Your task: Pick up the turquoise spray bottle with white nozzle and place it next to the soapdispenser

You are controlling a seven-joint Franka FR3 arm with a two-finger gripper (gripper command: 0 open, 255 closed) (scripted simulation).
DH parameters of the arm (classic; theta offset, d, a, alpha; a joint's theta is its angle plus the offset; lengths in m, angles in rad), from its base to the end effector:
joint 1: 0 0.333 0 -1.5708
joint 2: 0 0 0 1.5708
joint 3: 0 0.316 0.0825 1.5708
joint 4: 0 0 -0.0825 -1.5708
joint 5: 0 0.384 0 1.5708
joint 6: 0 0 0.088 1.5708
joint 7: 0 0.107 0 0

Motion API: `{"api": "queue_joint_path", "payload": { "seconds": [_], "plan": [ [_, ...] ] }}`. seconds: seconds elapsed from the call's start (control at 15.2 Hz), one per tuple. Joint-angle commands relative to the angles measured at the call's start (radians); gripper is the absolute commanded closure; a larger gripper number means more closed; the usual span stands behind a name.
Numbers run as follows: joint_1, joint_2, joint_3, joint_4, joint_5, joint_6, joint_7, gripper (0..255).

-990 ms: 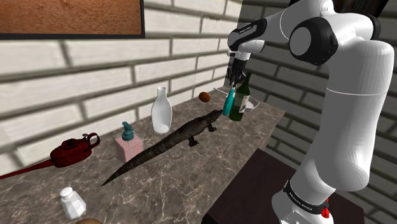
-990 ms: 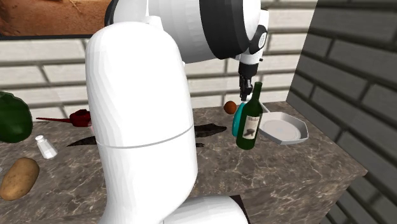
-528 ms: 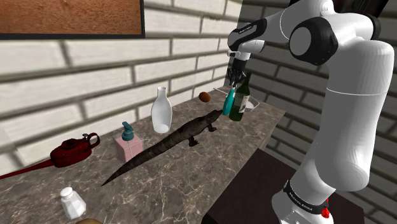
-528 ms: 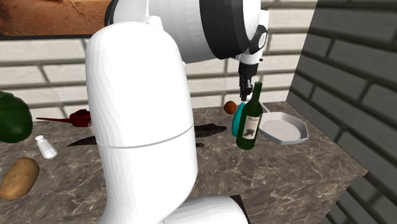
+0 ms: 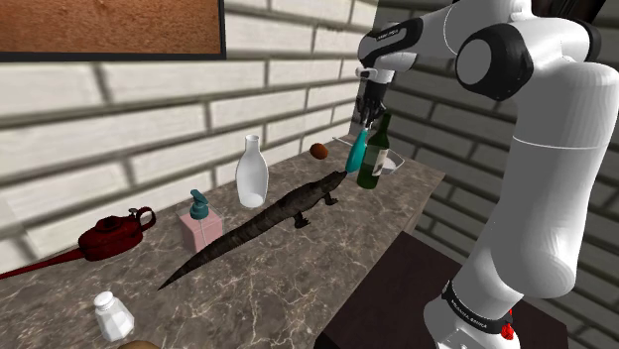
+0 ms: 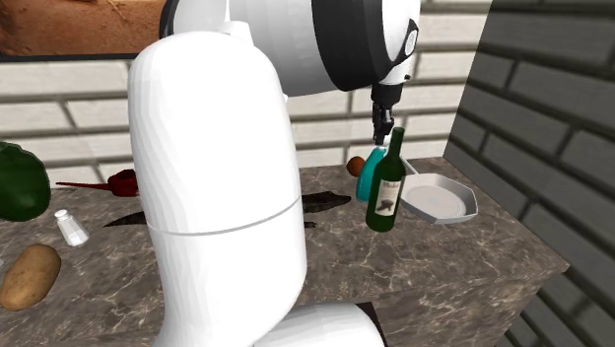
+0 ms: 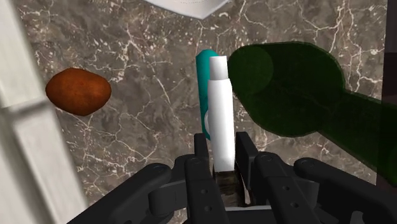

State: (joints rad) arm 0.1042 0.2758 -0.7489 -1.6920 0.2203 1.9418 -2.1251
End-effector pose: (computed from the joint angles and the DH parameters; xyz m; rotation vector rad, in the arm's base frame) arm 0.5339 -0.3341 0.4744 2.3375 2.0276 0.0471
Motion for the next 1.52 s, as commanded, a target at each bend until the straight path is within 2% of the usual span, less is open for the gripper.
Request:
{"api": "queue_joint_path", "payload": {
  "seconds": [0.0, 0.79, 1.45],
  "plan": [
    [0.000, -0.006, -0.002, 0.021, -0.005, -0.025, 0.004, 255],
    [-0.014, -0.011, -0.010, 0.177, -0.016, -0.183, 0.016, 255],
    [-0.048, 0.019, -0.013, 0.350, 0.004, -0.332, 0.014, 255]
  ]
}}
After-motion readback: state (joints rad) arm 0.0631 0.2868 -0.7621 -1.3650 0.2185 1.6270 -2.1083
